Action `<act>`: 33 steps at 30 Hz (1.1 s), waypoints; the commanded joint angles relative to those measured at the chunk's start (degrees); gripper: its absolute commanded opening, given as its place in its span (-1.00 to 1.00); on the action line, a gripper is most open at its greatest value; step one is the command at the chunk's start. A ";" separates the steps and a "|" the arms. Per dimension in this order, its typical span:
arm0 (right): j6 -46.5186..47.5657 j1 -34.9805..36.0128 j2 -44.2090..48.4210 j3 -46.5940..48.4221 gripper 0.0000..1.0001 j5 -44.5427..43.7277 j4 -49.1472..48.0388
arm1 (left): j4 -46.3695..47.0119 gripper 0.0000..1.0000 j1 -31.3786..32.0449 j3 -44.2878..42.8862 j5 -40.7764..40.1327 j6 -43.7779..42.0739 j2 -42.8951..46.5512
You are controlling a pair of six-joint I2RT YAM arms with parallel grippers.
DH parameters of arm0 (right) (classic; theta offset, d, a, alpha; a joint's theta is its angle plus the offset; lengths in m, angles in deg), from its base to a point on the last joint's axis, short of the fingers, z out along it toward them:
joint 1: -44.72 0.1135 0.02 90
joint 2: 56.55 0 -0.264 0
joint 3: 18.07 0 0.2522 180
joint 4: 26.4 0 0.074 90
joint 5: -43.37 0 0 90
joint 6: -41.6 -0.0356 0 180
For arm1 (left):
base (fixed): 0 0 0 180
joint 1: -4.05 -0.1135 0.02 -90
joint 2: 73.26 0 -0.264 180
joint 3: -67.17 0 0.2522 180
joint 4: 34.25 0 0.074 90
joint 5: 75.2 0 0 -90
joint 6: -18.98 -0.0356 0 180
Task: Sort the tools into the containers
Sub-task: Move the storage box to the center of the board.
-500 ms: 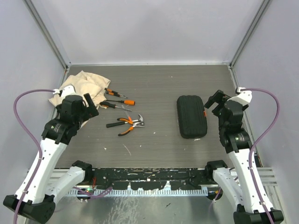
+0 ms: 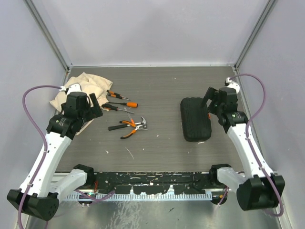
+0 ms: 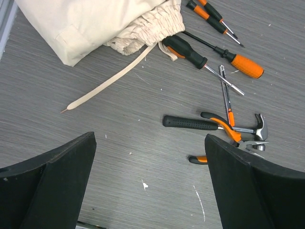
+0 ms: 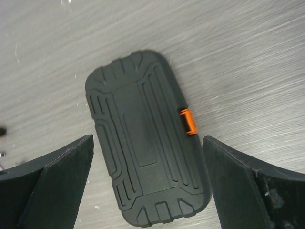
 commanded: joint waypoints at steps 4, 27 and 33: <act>3.39 -0.79 -10.50 4.42 1.00 8.81 1.29 | 1.82 0.96 -0.48 -1.65 0.24 -3.64 -0.26; 3.04 -5.01 -21.56 -6.29 0.99 22.23 -11.89 | 5.07 0.96 -0.60 0.33 9.84 -4.92 -2.11; 3.56 -3.92 -17.81 -10.26 0.99 24.11 -12.55 | 6.61 0.96 -0.55 0.87 11.47 -4.27 -2.82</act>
